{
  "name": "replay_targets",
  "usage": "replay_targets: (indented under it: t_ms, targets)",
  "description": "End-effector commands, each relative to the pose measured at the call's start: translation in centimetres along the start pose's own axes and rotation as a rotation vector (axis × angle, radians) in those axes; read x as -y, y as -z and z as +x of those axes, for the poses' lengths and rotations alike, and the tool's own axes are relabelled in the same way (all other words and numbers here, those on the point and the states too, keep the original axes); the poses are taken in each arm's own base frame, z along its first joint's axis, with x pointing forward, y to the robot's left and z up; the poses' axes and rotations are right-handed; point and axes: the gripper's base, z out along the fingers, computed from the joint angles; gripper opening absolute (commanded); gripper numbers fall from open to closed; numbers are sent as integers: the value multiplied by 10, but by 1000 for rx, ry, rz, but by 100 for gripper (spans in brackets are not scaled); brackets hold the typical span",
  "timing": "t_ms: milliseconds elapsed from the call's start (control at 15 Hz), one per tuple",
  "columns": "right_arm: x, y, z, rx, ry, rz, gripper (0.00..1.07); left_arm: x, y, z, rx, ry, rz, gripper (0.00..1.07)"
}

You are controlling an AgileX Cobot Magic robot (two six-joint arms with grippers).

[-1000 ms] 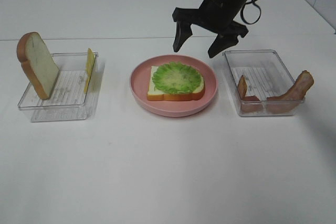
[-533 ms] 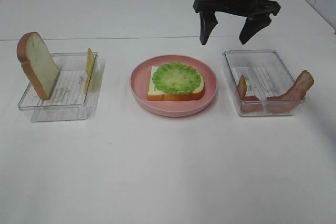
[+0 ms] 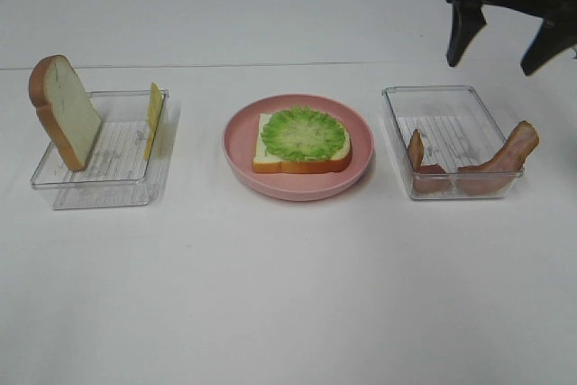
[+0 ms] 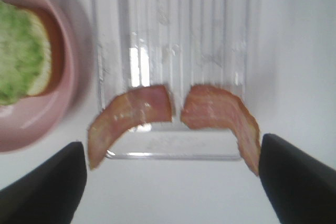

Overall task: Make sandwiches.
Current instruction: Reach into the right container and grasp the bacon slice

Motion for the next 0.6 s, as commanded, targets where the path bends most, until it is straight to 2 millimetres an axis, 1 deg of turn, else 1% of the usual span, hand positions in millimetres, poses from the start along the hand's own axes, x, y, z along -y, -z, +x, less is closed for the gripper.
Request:
replay_targets:
  t_ms: [67, 133, 200, 267, 533, 600]
  targets:
    - [20, -10, 17, -68, -33, -18, 85, 0, 1, 1, 21, 1, 2, 100]
    - [27, -18, 22, -91, -46, -27, 85, 0, 1, 1, 21, 1, 2, 100]
    - [28, -23, 25, -100, -48, -28, 85, 0, 1, 1, 21, 1, 2, 100]
    - [31, -40, 32, -88, -52, -16, 85, 0, 1, 1, 21, 1, 2, 100]
    - [36, -55, 29, -41, -42, 21, 85, 0, 1, 1, 21, 1, 2, 100]
    - [38, -64, 28, -50, -42, 36, 85, 0, 1, 1, 21, 1, 2, 100]
